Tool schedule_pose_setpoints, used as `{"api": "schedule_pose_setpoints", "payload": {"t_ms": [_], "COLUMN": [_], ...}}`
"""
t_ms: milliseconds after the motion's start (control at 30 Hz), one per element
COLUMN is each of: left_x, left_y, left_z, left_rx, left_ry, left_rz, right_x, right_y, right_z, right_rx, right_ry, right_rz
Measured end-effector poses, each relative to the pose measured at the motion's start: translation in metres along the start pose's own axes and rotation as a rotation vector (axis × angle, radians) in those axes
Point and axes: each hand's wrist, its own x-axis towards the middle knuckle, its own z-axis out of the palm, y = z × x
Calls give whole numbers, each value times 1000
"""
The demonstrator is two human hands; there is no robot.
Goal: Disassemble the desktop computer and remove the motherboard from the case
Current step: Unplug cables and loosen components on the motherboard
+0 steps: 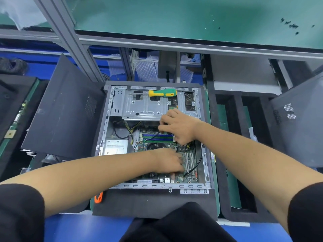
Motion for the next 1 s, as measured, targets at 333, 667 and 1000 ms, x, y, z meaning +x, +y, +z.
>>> {"api": "schedule_pose_setpoints", "payload": {"t_ms": [333, 667, 1000], "left_x": [-13, -30, -92], "left_y": [16, 6, -28], "left_z": [4, 6, 8], "left_rx": [-194, -435, -100], "left_ry": [45, 187, 628], "left_rz": [-164, -250, -691], "right_x": [-1, 3, -47], "right_y": [-5, -18, -29], "right_z": [-3, -16, 0], "right_rx": [-20, 493, 565], "right_ry": [-17, 52, 298], "right_rz": [32, 277, 749]}}
